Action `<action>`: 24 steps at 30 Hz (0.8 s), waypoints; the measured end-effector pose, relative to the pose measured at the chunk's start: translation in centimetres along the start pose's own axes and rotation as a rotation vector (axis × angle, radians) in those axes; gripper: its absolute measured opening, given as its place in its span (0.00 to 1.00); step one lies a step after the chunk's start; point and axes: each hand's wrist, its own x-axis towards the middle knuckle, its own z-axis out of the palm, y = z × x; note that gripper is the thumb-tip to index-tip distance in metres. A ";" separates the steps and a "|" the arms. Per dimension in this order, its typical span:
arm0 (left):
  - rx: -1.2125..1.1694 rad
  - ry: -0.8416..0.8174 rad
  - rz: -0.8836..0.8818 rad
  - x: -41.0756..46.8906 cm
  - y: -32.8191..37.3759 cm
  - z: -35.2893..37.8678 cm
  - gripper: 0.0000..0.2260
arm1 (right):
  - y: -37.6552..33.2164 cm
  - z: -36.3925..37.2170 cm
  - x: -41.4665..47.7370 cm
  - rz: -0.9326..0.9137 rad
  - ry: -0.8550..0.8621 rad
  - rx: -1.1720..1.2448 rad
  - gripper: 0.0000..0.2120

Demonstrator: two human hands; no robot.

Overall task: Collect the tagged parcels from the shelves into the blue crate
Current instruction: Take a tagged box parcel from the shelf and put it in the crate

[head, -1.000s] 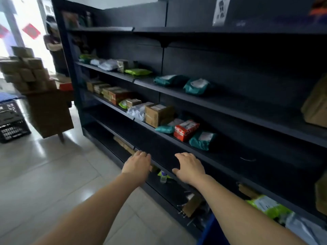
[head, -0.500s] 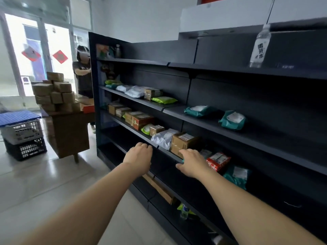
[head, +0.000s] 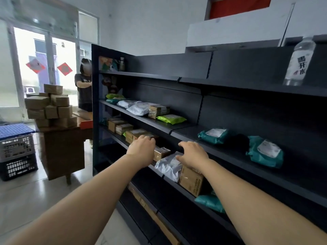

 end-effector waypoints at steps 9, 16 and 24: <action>-0.041 -0.020 -0.005 11.6 -5.3 4.7 0.14 | -0.1 1.2 13.3 -0.001 0.013 -0.036 0.25; -0.058 -0.044 0.090 22.3 -10.8 8.8 0.16 | -0.6 3.4 24.6 0.093 0.020 -0.031 0.28; -0.093 -0.069 0.194 32.8 -14.9 12.6 0.16 | -0.2 4.7 34.5 0.217 0.011 -0.031 0.25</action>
